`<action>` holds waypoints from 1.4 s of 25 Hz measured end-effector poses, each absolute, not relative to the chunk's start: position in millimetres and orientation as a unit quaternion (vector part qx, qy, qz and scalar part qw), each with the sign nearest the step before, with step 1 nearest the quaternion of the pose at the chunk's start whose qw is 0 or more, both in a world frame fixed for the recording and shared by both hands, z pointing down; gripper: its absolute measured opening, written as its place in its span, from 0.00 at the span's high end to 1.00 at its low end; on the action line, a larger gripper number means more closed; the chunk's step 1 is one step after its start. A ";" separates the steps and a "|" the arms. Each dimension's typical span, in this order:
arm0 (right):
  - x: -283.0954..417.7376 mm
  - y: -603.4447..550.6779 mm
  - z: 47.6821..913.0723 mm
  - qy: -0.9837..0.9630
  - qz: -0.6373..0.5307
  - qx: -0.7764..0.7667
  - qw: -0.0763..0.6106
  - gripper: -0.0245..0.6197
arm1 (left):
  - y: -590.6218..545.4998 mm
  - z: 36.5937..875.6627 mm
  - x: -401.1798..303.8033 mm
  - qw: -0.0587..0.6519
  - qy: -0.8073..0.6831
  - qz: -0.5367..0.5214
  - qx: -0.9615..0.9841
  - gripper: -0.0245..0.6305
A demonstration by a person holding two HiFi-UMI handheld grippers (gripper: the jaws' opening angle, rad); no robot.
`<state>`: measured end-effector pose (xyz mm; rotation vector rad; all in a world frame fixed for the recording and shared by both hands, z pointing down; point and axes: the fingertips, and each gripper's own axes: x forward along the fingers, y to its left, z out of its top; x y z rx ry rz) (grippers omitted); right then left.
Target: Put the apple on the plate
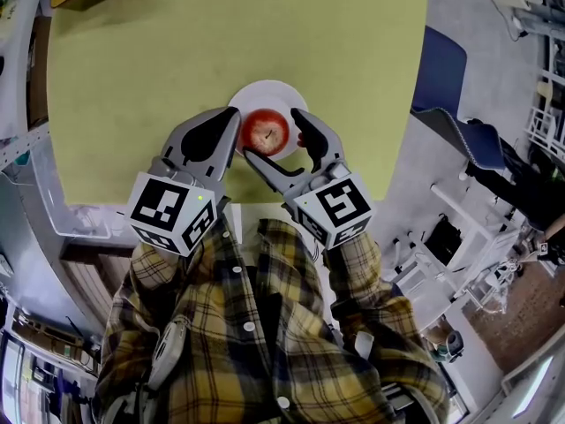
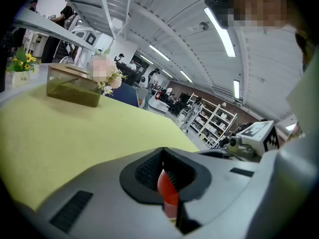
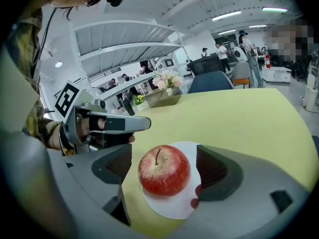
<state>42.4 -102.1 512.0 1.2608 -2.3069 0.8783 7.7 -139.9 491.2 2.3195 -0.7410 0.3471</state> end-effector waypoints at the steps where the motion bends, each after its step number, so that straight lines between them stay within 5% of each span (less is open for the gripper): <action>1: 42.4 -102.0 508.6 -0.819 0.309 0.448 0.182 0.38 | -140.1 488.6 8.2 0.332 -0.284 0.132 0.890 0.95; 21: 57.9 -126.4 360.7 -0.837 0.249 0.484 0.059 0.39 | -149.7 374.0 12.9 0.256 -0.295 0.083 0.917 0.95; 35: 56.0 -121.5 223.5 -0.850 0.146 0.503 -0.054 0.80 | -145.4 284.5 7.2 0.186 -0.304 0.025 0.934 0.95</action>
